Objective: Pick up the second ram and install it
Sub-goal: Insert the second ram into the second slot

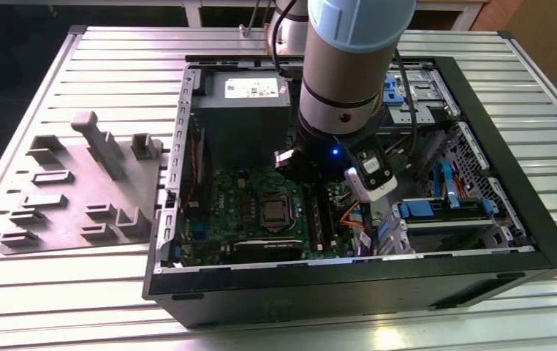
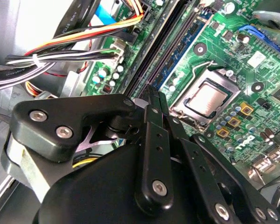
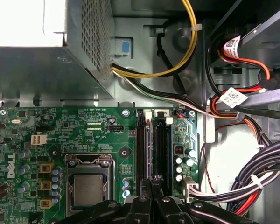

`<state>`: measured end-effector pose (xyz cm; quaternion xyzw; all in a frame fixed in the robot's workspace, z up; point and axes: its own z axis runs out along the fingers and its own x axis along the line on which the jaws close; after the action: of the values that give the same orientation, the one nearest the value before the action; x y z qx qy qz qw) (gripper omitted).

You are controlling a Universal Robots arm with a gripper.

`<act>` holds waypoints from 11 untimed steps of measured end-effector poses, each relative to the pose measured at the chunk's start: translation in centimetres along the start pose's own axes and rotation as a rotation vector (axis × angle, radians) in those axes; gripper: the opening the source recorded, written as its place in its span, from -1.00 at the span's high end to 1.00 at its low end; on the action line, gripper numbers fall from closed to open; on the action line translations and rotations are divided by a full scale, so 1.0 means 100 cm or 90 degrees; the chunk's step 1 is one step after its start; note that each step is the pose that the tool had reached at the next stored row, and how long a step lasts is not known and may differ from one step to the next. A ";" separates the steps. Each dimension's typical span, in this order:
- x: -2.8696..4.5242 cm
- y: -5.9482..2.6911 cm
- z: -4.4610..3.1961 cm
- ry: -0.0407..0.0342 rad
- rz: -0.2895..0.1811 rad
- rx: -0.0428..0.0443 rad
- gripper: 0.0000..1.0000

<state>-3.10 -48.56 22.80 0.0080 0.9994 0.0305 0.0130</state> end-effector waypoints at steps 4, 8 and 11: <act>-0.0003 0.0000 0.0005 0.0000 0.000 -0.0002 0.77; -0.0003 0.0000 0.0008 0.0000 0.000 -0.0001 0.77; -0.0003 -0.0003 0.0010 -0.0001 0.000 -0.0002 0.77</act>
<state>-3.06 -48.58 22.71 0.0080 0.9994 0.0307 0.0131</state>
